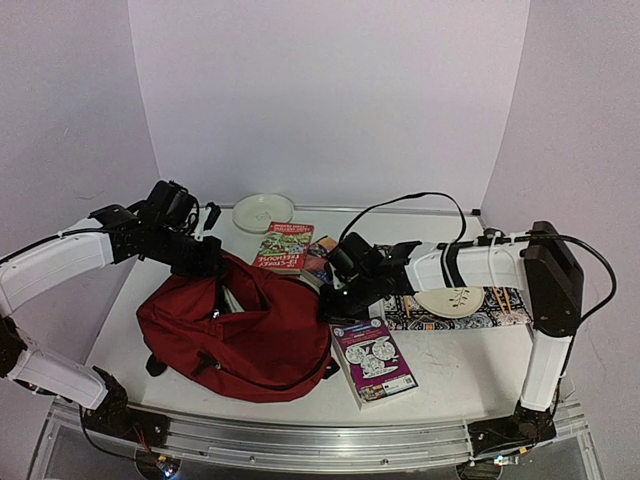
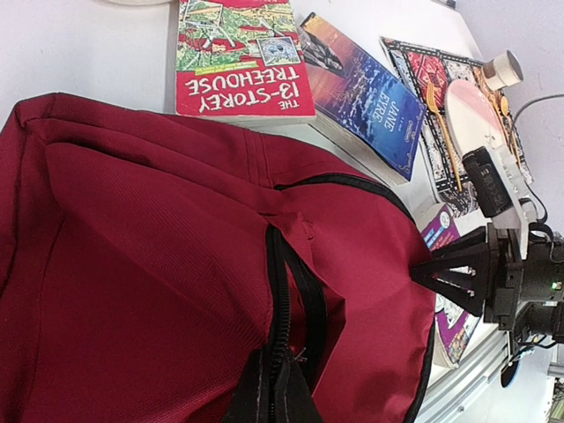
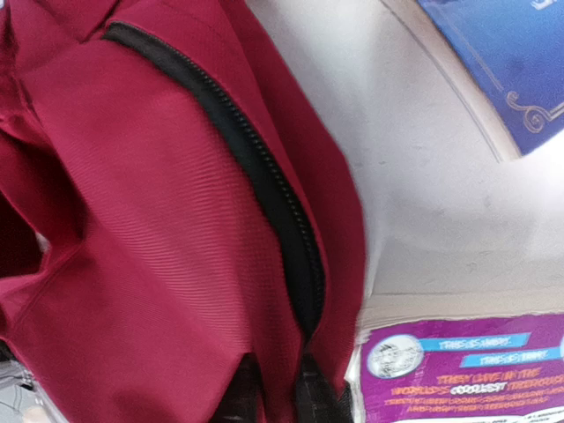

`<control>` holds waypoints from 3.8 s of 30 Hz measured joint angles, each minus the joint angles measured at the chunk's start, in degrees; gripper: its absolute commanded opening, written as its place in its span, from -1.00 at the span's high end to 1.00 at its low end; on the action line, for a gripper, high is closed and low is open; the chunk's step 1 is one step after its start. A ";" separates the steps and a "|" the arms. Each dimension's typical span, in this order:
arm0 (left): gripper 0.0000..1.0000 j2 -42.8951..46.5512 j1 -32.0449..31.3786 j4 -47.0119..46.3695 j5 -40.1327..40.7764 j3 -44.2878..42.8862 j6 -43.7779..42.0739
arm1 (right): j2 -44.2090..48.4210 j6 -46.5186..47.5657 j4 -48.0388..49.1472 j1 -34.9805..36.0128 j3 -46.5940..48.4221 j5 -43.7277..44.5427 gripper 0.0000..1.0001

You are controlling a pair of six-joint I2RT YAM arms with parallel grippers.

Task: Pack the student bag
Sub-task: Grab the largest pocket of the bag from the center of the board, then put down the student bag with the book, then grab the student bag from the lower front pocket.

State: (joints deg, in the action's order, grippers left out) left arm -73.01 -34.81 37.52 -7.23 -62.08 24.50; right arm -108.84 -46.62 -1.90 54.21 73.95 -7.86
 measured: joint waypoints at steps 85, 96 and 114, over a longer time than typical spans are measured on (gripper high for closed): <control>-0.05 -1.36 -7.28 -8.65 -2.67 2.57 3.05 | 13.05 17.91 -30.47 6.10 18.89 24.96 -0.06; -0.48 6.71 -7.39 -4.61 -4.77 13.14 9.23 | 0.81 21.95 -26.19 8.87 21.72 17.99 -0.05; -0.65 15.18 -10.55 -12.33 -3.84 30.20 36.09 | -2.14 24.47 -18.48 9.98 23.75 11.57 -0.14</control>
State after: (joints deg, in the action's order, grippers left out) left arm -57.84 -45.36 25.19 -11.07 -31.88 60.59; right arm -110.98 -22.15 -20.38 64.18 97.71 3.71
